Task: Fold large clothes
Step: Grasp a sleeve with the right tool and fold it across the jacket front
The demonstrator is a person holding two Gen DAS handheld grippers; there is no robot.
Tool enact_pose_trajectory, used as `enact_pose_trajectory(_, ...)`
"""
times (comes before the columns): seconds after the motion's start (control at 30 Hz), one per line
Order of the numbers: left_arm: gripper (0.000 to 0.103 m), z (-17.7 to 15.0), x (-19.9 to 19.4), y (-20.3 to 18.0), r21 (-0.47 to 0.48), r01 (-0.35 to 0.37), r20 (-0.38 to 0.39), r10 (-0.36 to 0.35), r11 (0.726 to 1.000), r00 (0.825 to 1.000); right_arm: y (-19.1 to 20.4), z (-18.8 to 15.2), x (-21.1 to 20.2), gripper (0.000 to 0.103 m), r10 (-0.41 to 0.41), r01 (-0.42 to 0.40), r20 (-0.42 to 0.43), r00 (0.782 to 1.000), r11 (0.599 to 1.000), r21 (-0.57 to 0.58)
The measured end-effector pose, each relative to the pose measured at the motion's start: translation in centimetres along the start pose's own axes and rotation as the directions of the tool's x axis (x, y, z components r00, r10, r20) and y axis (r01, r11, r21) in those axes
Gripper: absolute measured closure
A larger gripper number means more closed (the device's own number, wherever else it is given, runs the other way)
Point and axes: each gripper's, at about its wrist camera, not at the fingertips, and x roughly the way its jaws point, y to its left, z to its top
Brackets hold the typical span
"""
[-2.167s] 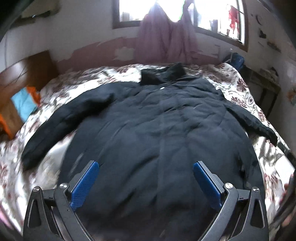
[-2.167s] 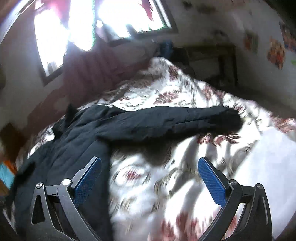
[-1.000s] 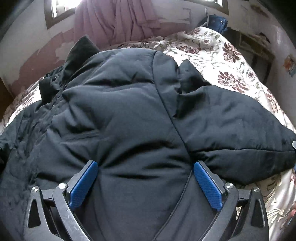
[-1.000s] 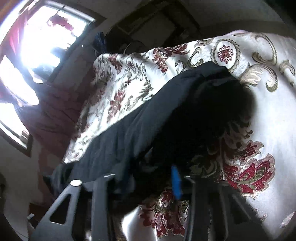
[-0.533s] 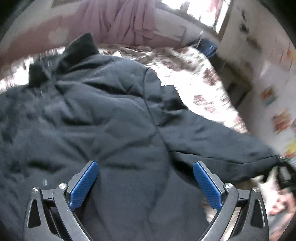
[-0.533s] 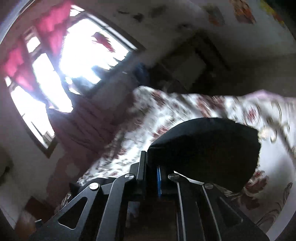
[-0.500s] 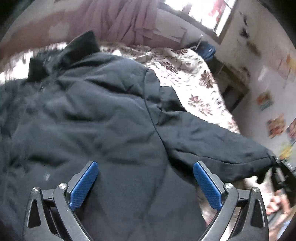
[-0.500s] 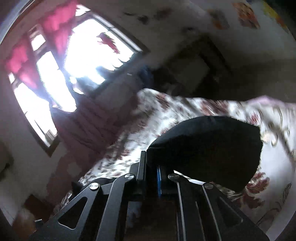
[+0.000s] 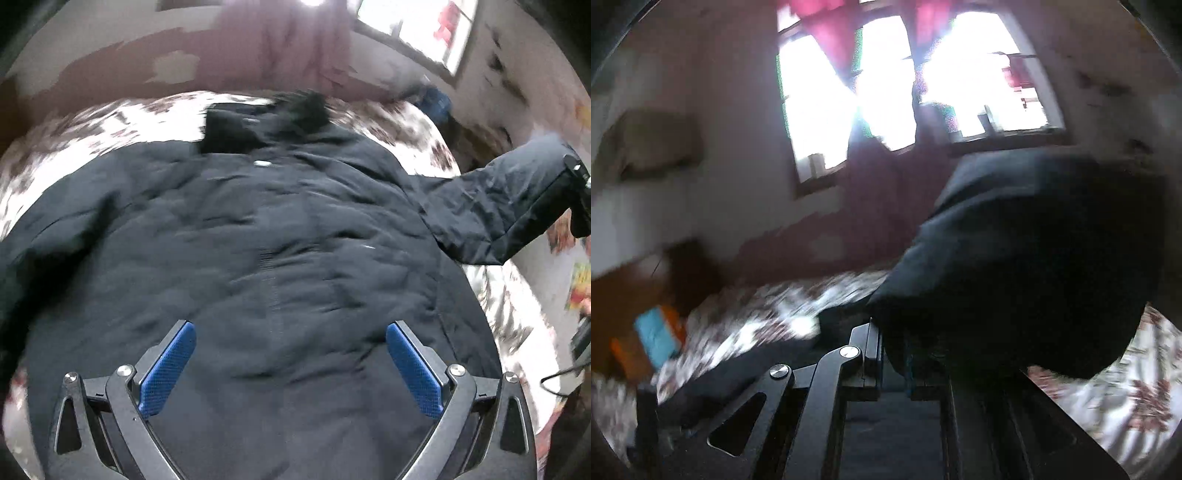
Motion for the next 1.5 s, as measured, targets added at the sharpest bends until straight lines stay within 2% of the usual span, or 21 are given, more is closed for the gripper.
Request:
enact_pose_trajectory(0.1, 0.0, -0.8, -2.7, 4.7, -0.081, 0.005, 0.025, -0.003, 0.997, 1.0, 6.3, -1.7, 2.5, 0.095, 0.06, -0.069, -0.1, 0.993, 0.994, -0.09)
enact_pose_trajectory(0.2, 0.0, -2.1, -4.9, 8.1, -0.114, -0.04, 0.051, 0.046, 0.993, 0.998, 9.8, -4.7, 5.5, 0.091, 0.091, -0.125, -0.242, 0.966, 0.984, -0.129)
enact_pose_trajectory(0.27, 0.0, -3.1, -5.7, 10.0, -0.128, -0.068, 0.051, 0.075, 0.989, 0.996, 11.8, -7.7, 8.3, 0.069, 0.126, -0.193, -0.397, 0.909, 0.972, -0.133)
enact_pose_trajectory(0.3, 0.0, -3.5, -6.0, 10.9, -0.135, -0.081, 0.047, 0.088, 0.988, 0.995, 12.0, -9.2, 9.5, 0.039, 0.176, -0.245, -0.483, 0.858, 0.966, -0.083)
enact_pose_trajectory(0.33, 0.0, -4.0, -6.2, 11.7, -0.144, -0.093, 0.044, 0.101, 0.985, 0.994, 11.5, -10.7, 10.2, 0.022, 0.218, -0.276, -0.536, 0.815, 0.961, -0.03)
enact_pose_trajectory(0.37, 0.0, -4.3, -6.2, 12.2, -0.152, -0.1, 0.043, 0.108, 0.983, 0.993, 11.1, -12.1, 10.3, 0.021, 0.262, -0.301, -0.57, 0.779, 0.953, 0.026)
enact_pose_trajectory(0.43, 0.0, -4.9, -6.5, 13.4, -0.183, -0.091, 0.049, 0.102, 0.979, 0.994, 10.3, -13.2, 9.5, 0.021, 0.301, -0.326, -0.582, 0.755, 0.943, 0.065)
enact_pose_trajectory(0.5, 0.0, -5.2, -6.6, 14.1, -0.21, -0.065, 0.064, 0.08, 0.976, 0.995, 8.9, -12.6, 7.8, 0.021, 0.328, -0.342, -0.564, 0.758, 0.936, 0.085)
enact_pose_trajectory(0.57, 0.0, -5.1, -6.3, 14.0, -0.214, -0.048, 0.082, 0.067, 0.976, 0.994, 6.5, -11.8, 6.5, 0.021, 0.312, -0.327, -0.529, 0.789, 0.943, 0.069)
enact_pose_trajectory(0.67, 0.0, -4.5, -5.3, 13.1, -0.215, 0.0, 0.115, 0.025, 0.977, 0.993, 1.9, -9.9, 6.7, 0.021, 0.164, -0.193, -0.461, 0.872, 0.981, -0.015)
enact_pose_trajectory(0.73, 0.0, -3.9, -4.6, 12.2, -0.209, 0.023, 0.135, 0.006, 0.978, 0.991, -1.2, -8.3, 7.8, 0.021, -0.018, -0.005, -0.421, 0.907, 0.998, -0.055)
enact_pose_trajectory(0.77, 0.0, -3.0, -3.7, 11.3, -0.202, 0.025, 0.147, 0.005, 0.979, 0.989, -2.7, -7.9, 8.3, 0.021, -0.086, 0.069, -0.423, 0.902, 0.996, -0.057)
enact_pose_trajectory(0.83, 0.0, -1.7, -2.2, 9.6, -0.187, 0.026, 0.167, 0.005, 0.982, 0.986, -5.6, -8.3, 9.9, 0.021, -0.228, 0.234, -0.459, 0.859, 0.971, -0.043)
enact_pose_trajectory(0.87, 0.0, -0.9, -1.0, 8.7, -0.182, 0.01, 0.17, 0.021, 0.983, 0.985, -6.8, -9.1, 10.7, 0.019, -0.259, 0.281, -0.49, 0.832, 0.959, -0.03)
enact_pose_trajectory(0.9, 0.0, -0.3, 0.0, 8.0, -0.181, -0.013, 0.162, 0.043, 0.983, 0.986, -8.0, -10.6, 11.5, 0.005, -0.264, 0.305, -0.536, 0.802, 0.952, -0.013)
enact_pose_trajectory(0.93, 0.0, 0.3, 1.6, 7.3, -0.179, -0.048, 0.134, 0.073, 0.983, 0.988, -8.8, -12.0, 12.1, 0.001, -0.244, 0.304, -0.561, 0.791, 0.953, 0.014)
enact_pose_trajectory(1.03, 0.0, 0.4, 6.7, 6.9, -0.204, -0.115, -0.002, 0.117, 0.972, 0.993, -9.4, -13.5, 10.8, 0.001, -0.158, 0.261, -0.509, 0.846, 0.955, 0.137)
enact_pose_trajectory(1.1, 0.0, -0.5, 9.3, 7.1, -0.183, -0.191, -0.075, 0.18, 0.964, 0.981, -8.9, -13.5, 10.1, 0.001, -0.163, 0.259, -0.491, 0.856, 0.957, 0.133)
enact_pose_trajectory(1.2, 0.0, -1.4, 10.3, 5.8, -0.092, -0.241, -0.032, 0.239, 0.966, 0.971, -7.9, -13.8, 8.6, 0.001, -0.168, 0.259, -0.476, 0.863, 0.957, 0.131)
enact_pose_trajectory(1.37, 0.0, -1.8, 10.3, 5.4, -0.085, -0.257, 0.011, 0.259, 0.963, 0.966, -7.6, -13.9, 9.2, 0.001, -0.161, 0.253, -0.466, 0.87, 0.957, 0.143)
enact_pose_trajectory(1.5, 0.0, -1.6, 10.1, 5.5, -0.084, -0.248, 0.019, 0.251, 0.965, 0.968, -10.2, -14.2, 11.5, 0.001, -0.158, 0.253, -0.465, 0.871, 0.956, 0.15)
